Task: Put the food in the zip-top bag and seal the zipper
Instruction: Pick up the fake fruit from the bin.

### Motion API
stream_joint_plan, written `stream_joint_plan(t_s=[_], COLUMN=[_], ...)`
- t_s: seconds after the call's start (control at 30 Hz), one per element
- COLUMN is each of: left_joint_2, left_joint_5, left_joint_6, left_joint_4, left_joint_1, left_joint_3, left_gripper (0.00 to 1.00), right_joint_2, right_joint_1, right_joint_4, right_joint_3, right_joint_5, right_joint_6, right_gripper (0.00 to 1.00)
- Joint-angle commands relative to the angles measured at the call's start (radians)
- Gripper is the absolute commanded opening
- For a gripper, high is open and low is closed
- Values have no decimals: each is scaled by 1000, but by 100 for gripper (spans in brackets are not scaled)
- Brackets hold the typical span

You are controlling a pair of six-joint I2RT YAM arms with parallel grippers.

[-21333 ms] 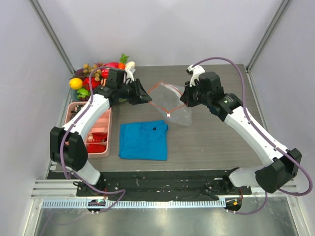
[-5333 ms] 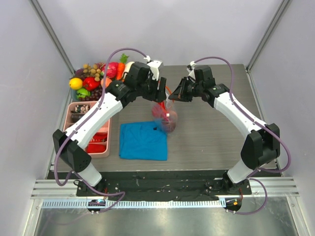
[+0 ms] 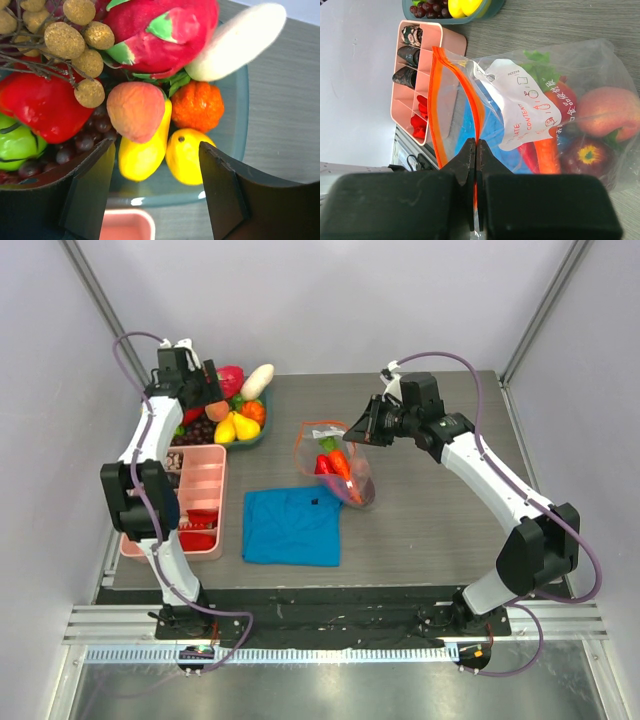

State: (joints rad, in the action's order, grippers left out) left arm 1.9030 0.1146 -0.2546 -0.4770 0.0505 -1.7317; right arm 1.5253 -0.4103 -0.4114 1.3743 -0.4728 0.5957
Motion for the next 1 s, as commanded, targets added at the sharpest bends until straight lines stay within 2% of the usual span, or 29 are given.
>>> stream_joint_plan(t_s=[0.0, 0.03, 0.3, 0.6, 0.73, 0.83, 0.87, 0.97], left_joint_2=[57, 68, 137, 199, 206, 193, 183, 130], left_joint_5=[-107, -165, -269, -270, -257, -253, -254, -250], left_joint_6=[-103, -113, -201, -216, -227, -229, -230, -244], left_joint_4=[118, 117, 150, 195, 202, 202, 202, 193], left_joint_1=[-21, -29, -41, -40, -41, -41, -41, -43], left_joint_3=[-37, -43, -42, -49, -49, -40, -29, 4], left_gripper=[72, 72, 75, 75, 70, 64, 59, 54], right_joint_2=[-7, -4, 10, 18, 19, 18, 18, 16], right_joint_1=[-4, -5, -4, -5, -5, -4, -4, -4], right_joint_4=[56, 54, 56, 56, 54, 54, 56, 54], right_joint_3=[3, 6, 8, 12, 9, 11, 11, 12], right_joint_5=[0, -1, -3, -1, 0, -1, 2, 0], right_joint_6=[-11, -11, -7, -8, -7, -7, -7, -7], right_gripper=[1, 1, 1, 1, 1, 1, 1, 1])
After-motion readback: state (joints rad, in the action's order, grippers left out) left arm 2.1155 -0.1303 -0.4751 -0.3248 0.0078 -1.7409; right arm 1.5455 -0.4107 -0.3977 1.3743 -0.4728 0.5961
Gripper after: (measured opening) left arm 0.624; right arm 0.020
